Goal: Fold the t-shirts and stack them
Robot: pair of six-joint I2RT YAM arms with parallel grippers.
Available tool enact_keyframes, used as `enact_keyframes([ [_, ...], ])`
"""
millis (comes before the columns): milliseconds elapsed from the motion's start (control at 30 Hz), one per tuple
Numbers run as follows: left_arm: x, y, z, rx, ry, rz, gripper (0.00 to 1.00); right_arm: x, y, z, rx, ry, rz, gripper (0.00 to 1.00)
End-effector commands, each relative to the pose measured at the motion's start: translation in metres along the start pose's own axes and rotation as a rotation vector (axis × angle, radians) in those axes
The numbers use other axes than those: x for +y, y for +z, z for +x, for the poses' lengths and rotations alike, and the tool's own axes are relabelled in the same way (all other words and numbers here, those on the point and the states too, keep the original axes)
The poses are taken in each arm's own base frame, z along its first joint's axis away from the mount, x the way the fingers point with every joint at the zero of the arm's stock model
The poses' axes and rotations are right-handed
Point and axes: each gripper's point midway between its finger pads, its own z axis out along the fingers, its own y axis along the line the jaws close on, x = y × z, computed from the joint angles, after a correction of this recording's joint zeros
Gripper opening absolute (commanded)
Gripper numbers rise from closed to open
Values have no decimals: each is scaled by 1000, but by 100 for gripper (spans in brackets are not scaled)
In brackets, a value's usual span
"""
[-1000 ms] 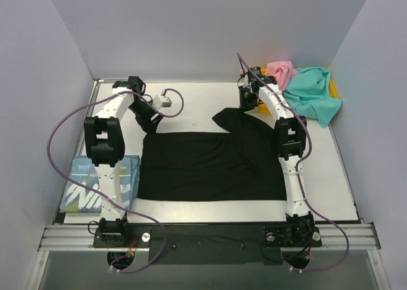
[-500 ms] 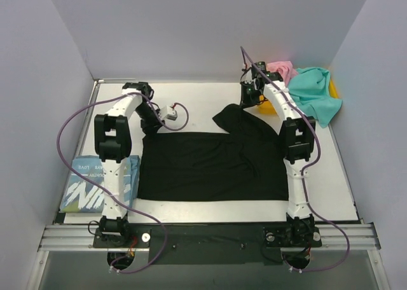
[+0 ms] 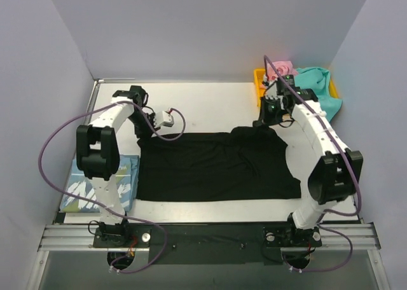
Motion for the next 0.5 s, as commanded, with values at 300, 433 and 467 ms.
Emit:
enact_keyframes([
  [300, -97, -12, 8, 19, 127, 36, 0, -55, -37, 189, 398, 384, 115, 0],
  [433, -95, -8, 11, 43, 130, 20, 0, -71, -30, 213, 484, 488, 180, 0],
  [467, -92, -7, 13, 54, 130, 10, 0, -76, -29, 218, 501, 505, 201, 0],
])
